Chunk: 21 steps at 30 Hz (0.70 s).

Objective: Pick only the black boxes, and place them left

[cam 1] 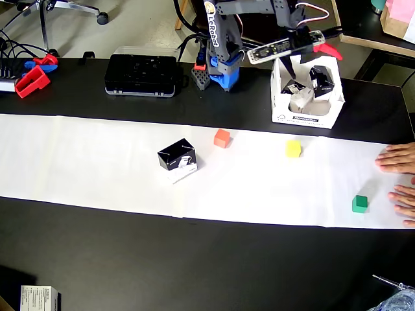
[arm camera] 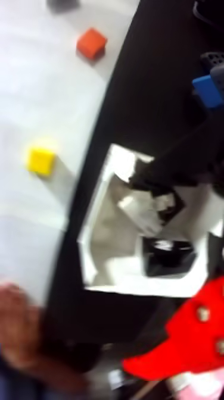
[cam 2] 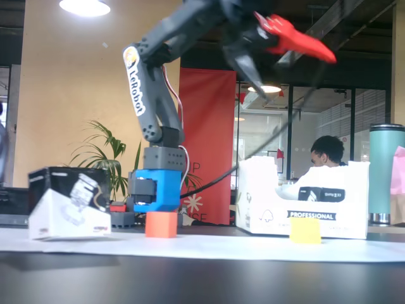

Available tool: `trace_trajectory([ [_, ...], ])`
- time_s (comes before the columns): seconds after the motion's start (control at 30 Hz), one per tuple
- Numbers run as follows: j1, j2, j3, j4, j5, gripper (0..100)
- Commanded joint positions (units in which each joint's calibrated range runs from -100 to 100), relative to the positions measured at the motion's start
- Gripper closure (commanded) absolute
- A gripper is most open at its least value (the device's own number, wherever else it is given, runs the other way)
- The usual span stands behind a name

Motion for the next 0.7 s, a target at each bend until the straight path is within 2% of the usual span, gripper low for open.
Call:
trace_trajectory([
  [0.0,19.9,-5.4,-2.7,-0.3,0.1,46],
  [0.1,32.8,-5.3,-2.1,-0.3,0.3,46],
  [0.2,41.7,-4.6,2.1,-0.3,2.3,46],
  [0.37,55.2,1.9,4.5,-0.4,2.4,46],
  [0.47,59.8,8.1,4.1,-0.6,2.4,46],
  [0.67,60.9,17.1,3.6,-1.0,3.6,46],
])
